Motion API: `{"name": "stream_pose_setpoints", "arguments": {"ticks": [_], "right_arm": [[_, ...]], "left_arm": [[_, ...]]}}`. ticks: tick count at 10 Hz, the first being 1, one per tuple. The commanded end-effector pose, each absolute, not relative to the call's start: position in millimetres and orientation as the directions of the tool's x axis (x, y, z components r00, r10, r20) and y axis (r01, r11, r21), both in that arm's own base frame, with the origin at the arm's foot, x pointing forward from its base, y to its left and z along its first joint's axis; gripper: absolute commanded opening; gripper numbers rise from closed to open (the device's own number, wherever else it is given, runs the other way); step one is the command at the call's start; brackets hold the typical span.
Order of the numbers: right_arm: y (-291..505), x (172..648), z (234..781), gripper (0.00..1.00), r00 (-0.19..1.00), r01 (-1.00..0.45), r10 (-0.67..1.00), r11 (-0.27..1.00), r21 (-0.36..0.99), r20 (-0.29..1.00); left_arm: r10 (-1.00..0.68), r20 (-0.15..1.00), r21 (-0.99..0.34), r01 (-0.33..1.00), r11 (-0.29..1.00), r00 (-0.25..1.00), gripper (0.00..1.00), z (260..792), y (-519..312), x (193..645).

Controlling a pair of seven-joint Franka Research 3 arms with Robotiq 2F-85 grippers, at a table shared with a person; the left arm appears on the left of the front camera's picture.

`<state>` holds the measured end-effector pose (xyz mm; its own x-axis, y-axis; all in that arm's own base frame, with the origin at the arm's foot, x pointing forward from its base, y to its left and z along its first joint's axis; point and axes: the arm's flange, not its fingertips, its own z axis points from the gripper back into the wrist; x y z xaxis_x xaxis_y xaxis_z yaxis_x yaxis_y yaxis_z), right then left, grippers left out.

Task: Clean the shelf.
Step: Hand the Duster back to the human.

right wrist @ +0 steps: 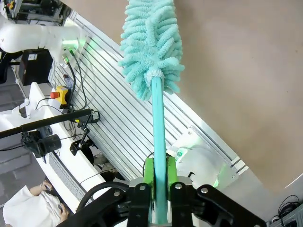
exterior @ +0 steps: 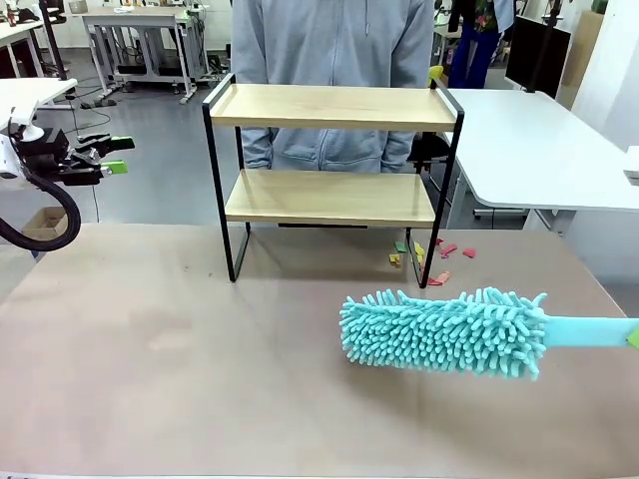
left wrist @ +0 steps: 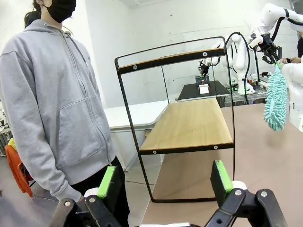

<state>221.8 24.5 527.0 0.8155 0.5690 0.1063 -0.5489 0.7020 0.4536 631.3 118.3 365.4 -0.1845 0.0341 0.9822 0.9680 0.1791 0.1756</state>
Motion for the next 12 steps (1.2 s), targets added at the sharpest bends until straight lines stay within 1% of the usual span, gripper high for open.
{"name": "stream_pose_setpoints", "arguments": {"ticks": [1,5,6,7,8,9,10,12], "right_arm": [[26.5,221.1,529.4,0.13,0.815,-0.553,0.564,0.693,0.463,0.129],[26.5,221.1,529.4,0.13,0.815,-0.553,0.564,0.693,0.463,0.129],[24.5,221.8,527.0,0.13,0.815,-0.549,0.569,0.702,0.454,0.106],[19.8,228.5,537.5,0.13,0.755,-0.637,0.620,0.617,0.462,0.212],[18.7,243.0,547.2,0.13,0.726,-0.677,0.624,0.575,0.459,0.289],[20.1,257.1,556.8,0.13,0.670,-0.734,0.647,0.505,0.454,0.365],[22.8,267.1,563.3,0.13,0.628,-0.772,0.661,0.460,0.439,0.411],[32.6,287.0,570.1,0.13,0.503,-0.860,0.702,0.348,0.374,0.504]], "left_arm": [[0.028,0.983,0.176,0.969,0.172,-0.183,1.00,367.3,117.6,628.6],[0.028,0.983,0.176,0.969,0.172,-0.183,1.00,367.3,117.6,628.6],[0.028,0.983,0.176,0.969,0.172,-0.183,1.00,367.3,117.6,628.6],[0.034,0.982,0.176,0.968,0.179,-0.184,1.00,365.4,118.3,631.3],[0.009,0.987,0.157,0.974,0.161,-0.161,1.00,385.1,110.6,604.1],[-0.020,0.987,0.163,0.977,0.136,-0.162,1.00,399.1,97.2,578.7],[-0.045,0.988,0.150,0.980,0.131,-0.145,1.00,410.3,89.1,559.6],[-0.081,0.995,0.065,0.991,0.115,-0.056,1.00,435.6,81.3,517.4]]}}
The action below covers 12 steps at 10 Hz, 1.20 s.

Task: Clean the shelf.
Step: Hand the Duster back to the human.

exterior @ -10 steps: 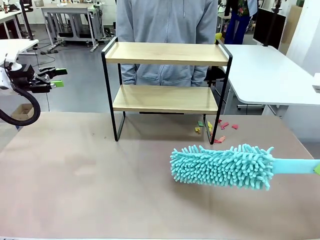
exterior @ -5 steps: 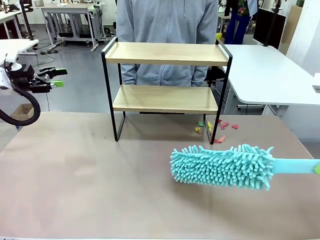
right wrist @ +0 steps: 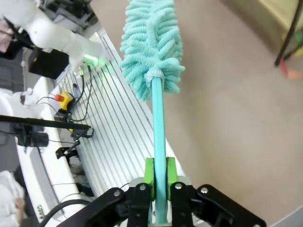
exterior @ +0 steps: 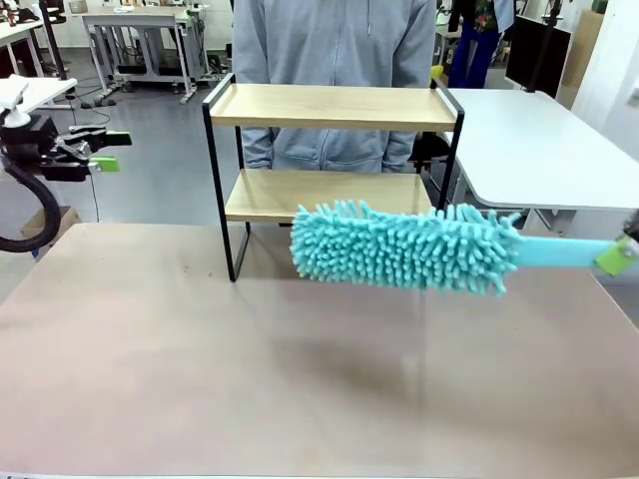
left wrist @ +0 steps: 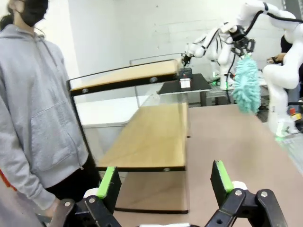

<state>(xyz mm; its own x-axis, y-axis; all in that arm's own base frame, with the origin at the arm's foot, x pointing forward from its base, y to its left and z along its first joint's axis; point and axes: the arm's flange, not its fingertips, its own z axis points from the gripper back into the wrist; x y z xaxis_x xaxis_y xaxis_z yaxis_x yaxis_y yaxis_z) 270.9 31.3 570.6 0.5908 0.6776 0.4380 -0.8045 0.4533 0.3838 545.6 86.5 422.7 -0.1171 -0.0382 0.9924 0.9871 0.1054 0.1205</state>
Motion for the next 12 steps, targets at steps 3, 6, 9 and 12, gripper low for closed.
{"name": "stream_pose_setpoints", "arguments": {"ticks": [3,6,9,12], "right_arm": [[53.7,312.3,563.4,0.13,0.364,-0.926,0.701,0.200,0.321,0.614],[77.2,320.6,558.0,0.13,0.295,-0.951,0.712,0.153,0.270,0.637],[90.9,327.7,556.0,0.13,0.300,-0.954,0.726,0.214,0.211,0.619],[88.3,320.7,554.2,0.13,0.304,-0.950,0.743,0.194,0.243,0.596]], "left_arm": [[-0.061,0.993,-0.093,0.987,0.129,0.101,1.00,458.7,70.1,460.0],[-0.046,0.981,-0.179,0.977,0.116,0.186,1.00,469.0,50.9,416.7],[-0.051,0.972,-0.225,0.972,0.072,0.229,1.00,469.4,37.6,390.8],[-0.038,0.978,-0.200,0.976,0.089,0.204,1.00,467.1,40.4,399.1]]}}
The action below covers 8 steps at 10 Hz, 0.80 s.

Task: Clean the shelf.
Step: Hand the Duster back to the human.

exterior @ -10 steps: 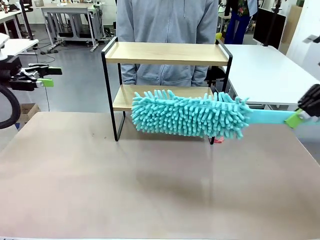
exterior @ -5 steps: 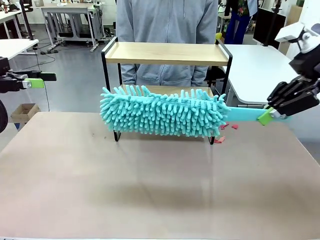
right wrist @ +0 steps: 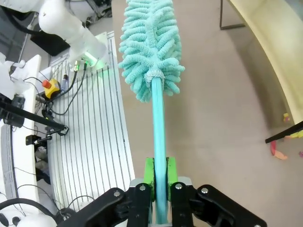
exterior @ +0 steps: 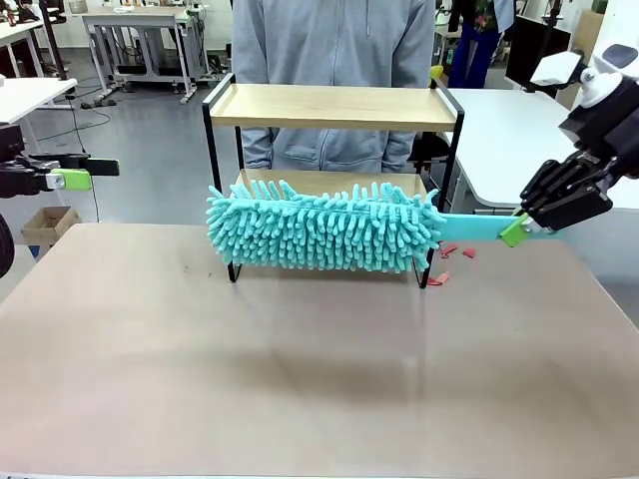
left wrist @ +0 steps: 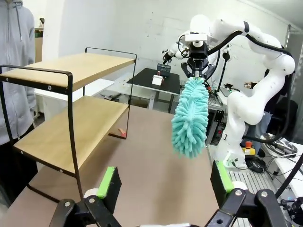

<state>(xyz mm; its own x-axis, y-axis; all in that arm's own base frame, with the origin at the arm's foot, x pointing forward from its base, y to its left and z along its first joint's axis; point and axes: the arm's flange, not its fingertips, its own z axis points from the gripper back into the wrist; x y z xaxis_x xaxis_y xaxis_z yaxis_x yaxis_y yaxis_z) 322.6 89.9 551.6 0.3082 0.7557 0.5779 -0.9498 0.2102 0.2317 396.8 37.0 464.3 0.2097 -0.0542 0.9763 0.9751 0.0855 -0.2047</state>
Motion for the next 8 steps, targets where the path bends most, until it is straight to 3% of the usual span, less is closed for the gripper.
{"name": "stream_pose_setpoints", "arguments": {"ticks": [1,8], "right_arm": [[88.3,320.7,554.2,0.13,0.304,-0.950,0.743,0.194,0.243,0.596],[88.3,320.7,554.2,0.13,0.304,-0.950,0.743,0.194,0.243,0.596]], "left_arm": [[-0.038,0.978,-0.200,0.976,0.089,0.204,1.00,467.1,40.4,399.1],[-0.040,0.985,-0.167,0.984,0.068,0.170,1.00,487.9,5.3,362.8]]}}
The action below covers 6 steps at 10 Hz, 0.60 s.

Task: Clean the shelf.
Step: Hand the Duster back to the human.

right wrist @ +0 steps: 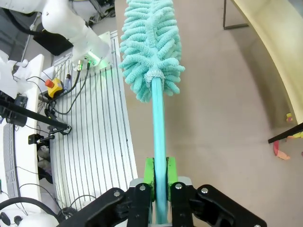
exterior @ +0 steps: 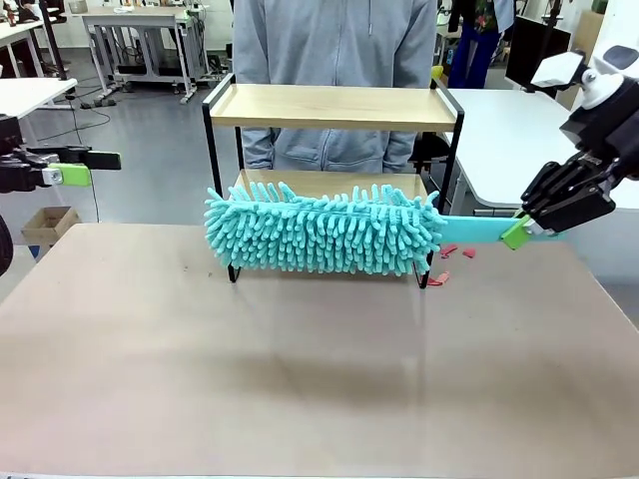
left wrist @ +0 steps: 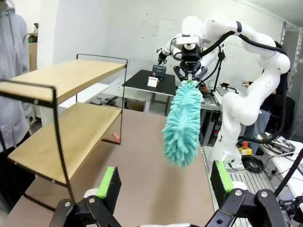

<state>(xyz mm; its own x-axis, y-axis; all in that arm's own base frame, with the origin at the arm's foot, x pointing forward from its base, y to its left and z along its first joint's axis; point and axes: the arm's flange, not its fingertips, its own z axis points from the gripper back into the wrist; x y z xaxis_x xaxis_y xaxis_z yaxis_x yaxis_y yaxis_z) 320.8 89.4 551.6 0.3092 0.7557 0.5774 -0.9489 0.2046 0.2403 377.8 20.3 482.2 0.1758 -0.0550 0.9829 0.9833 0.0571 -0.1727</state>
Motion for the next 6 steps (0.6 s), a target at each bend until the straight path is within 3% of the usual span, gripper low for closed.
{"name": "stream_pose_setpoints", "arguments": {"ticks": [1,6], "right_arm": [[88.3,320.7,554.2,0.13,0.304,-0.950,0.743,0.194,0.243,0.596],[88.3,320.7,554.2,0.13,0.304,-0.950,0.743,0.194,0.243,0.596]], "left_arm": [[-0.038,0.990,-0.134,0.988,0.073,0.137,1.00,486.6,-11.4,357.8],[-0.082,0.994,-0.067,0.993,0.098,0.075,1.00,470.5,-95.1,344.0]]}}
